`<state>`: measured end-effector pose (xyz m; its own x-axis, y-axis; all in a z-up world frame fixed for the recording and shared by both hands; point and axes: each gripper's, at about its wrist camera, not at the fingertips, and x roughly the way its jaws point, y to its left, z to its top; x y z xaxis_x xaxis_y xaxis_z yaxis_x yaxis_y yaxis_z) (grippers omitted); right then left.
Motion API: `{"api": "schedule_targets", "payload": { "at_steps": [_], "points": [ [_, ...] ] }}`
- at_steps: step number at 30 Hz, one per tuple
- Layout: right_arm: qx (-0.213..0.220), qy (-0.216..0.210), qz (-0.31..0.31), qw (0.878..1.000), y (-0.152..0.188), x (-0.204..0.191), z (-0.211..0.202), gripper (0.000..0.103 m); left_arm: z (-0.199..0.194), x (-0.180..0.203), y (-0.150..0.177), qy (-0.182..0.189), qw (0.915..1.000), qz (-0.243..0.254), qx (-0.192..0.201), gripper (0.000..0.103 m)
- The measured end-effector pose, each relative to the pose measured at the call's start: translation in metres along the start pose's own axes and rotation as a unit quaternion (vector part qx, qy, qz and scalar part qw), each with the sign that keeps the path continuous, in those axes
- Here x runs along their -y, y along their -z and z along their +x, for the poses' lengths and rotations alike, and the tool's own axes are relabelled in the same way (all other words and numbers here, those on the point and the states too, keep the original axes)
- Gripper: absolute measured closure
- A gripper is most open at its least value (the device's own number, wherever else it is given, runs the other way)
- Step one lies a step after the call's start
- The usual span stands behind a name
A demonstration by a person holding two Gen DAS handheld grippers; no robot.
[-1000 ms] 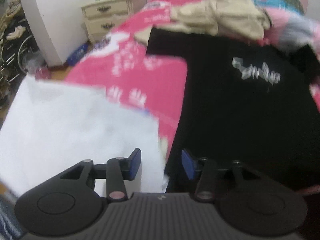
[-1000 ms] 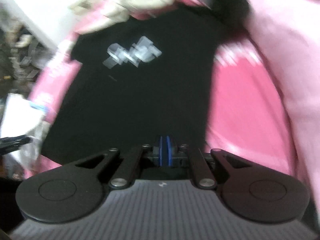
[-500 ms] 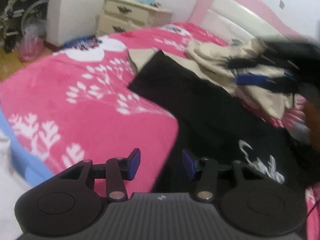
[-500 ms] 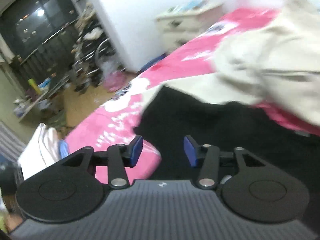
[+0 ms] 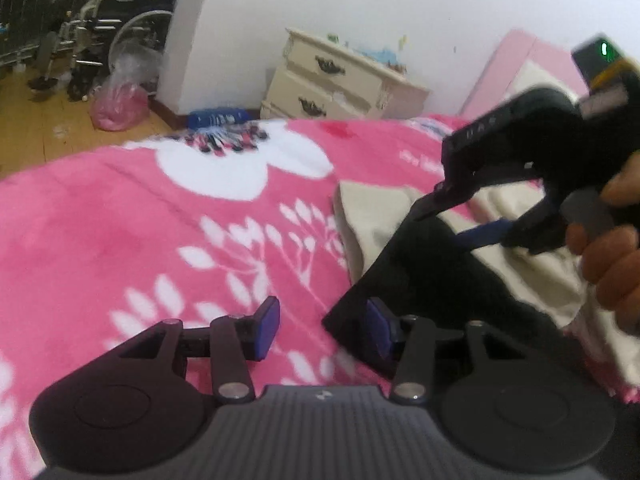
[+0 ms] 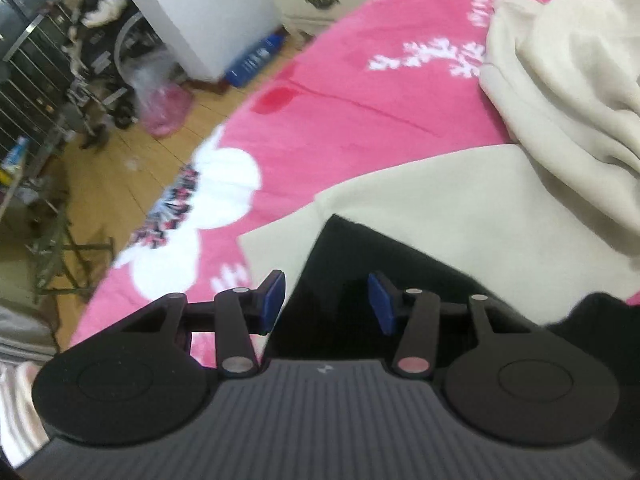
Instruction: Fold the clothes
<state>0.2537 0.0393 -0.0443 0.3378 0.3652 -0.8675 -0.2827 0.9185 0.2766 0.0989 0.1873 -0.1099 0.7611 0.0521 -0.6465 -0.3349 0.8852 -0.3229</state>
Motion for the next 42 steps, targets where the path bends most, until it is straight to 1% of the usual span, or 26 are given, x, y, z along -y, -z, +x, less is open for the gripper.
{"api": "schedule_targets", "payload": {
  "at_steps": [1,3,4,5,6,7,9,10,12,15,16,18,21,23,27,29,32,34,35,37,38,40,41,42],
  "points": [
    [-0.004,0.006,0.001,1.000,-0.002,0.001,0.005,0.058,0.003,0.001,0.001,-0.001,0.9999,0.009,0.007,0.057],
    [-0.011,0.012,0.004,1.000,-0.005,0.003,0.014,0.058,0.007,0.009,0.004,-0.007,0.9988,0.043,0.020,0.059],
    [-0.012,0.007,0.007,1.000,-0.005,0.005,0.017,0.059,0.008,0.012,0.007,-0.011,0.9978,0.061,0.024,0.067],
    [-0.013,0.003,0.009,1.000,-0.005,0.006,0.020,0.061,0.009,0.015,0.009,-0.014,0.9966,0.076,0.028,0.081],
    [-0.009,0.000,0.010,1.000,-0.004,0.008,0.020,0.068,0.010,0.017,0.011,-0.014,0.9956,0.088,0.030,0.088],
    [-0.004,-0.003,0.009,1.000,-0.003,0.009,0.020,0.081,0.011,0.017,0.011,-0.003,0.9960,0.085,0.028,0.098],
    [0.007,-0.009,0.009,1.000,-0.001,0.012,0.019,0.094,0.010,0.015,0.009,0.010,0.9967,0.074,0.031,0.099],
    [0.012,-0.012,0.009,1.000,-0.001,0.013,0.019,0.098,0.009,0.013,0.008,0.013,0.9971,0.067,0.035,0.099],
    [0.026,-0.022,0.007,0.999,0.000,0.016,0.016,0.101,0.003,0.008,0.003,0.020,0.9979,0.043,0.044,0.099],
    [0.062,-0.057,0.004,0.996,0.000,0.014,-0.004,0.101,-0.008,0.001,-0.007,0.021,0.9975,0.014,0.066,0.099],
    [0.073,-0.069,-0.001,0.995,-0.001,0.012,-0.009,0.101,-0.011,0.000,-0.010,0.018,0.9970,0.011,0.074,0.099],
    [0.079,-0.076,-0.008,0.994,-0.005,0.006,-0.007,0.101,-0.013,-0.001,-0.016,0.010,0.9961,0.010,0.087,0.099],
    [0.085,-0.082,-0.018,0.993,-0.010,-0.004,0.000,0.101,-0.013,-0.001,-0.023,-0.009,0.9947,0.027,0.099,0.099],
    [0.089,-0.086,-0.024,0.992,-0.014,-0.010,0.005,0.101,-0.012,-0.004,-0.026,-0.021,0.9942,0.031,0.101,0.099],
    [0.097,-0.095,-0.036,0.990,-0.021,-0.023,0.014,0.101,-0.007,-0.013,-0.029,-0.046,0.9944,0.024,0.092,0.099],
    [0.094,-0.100,-0.037,0.990,-0.021,-0.026,0.022,0.101,-0.003,-0.018,-0.030,-0.050,0.9952,0.020,0.082,0.099],
    [0.096,-0.094,-0.052,0.990,-0.018,-0.032,0.035,0.101,0.004,-0.023,-0.028,-0.056,0.9959,0.020,0.068,0.099],
    [0.090,-0.092,-0.053,0.990,-0.017,-0.030,0.045,0.101,0.013,-0.027,-0.026,-0.051,0.9975,0.015,0.046,0.098],
    [0.083,-0.097,-0.041,0.991,-0.019,-0.025,0.049,0.099,0.017,-0.030,-0.025,-0.045,0.9983,0.008,0.036,0.096],
    [0.065,-0.112,-0.008,0.992,-0.022,-0.013,0.056,0.096,0.014,-0.036,-0.026,-0.031,0.9985,-0.017,0.042,0.091],
    [0.065,-0.123,0.014,0.990,-0.024,-0.003,0.052,0.093,0.012,-0.039,-0.027,-0.024,0.9983,-0.030,0.044,0.085],
    [0.075,-0.148,0.064,0.984,-0.027,0.018,0.039,0.069,0.007,-0.045,-0.029,-0.015,0.9971,-0.059,0.045,0.075],
    [0.080,-0.160,0.089,0.980,-0.029,0.028,0.033,0.066,0.004,-0.047,-0.030,-0.011,0.9962,-0.073,0.047,0.070],
    [0.088,-0.165,0.107,0.977,-0.030,0.038,0.023,0.058,-0.001,-0.048,-0.031,-0.012,0.9952,-0.083,0.050,0.068]
  ]
}}
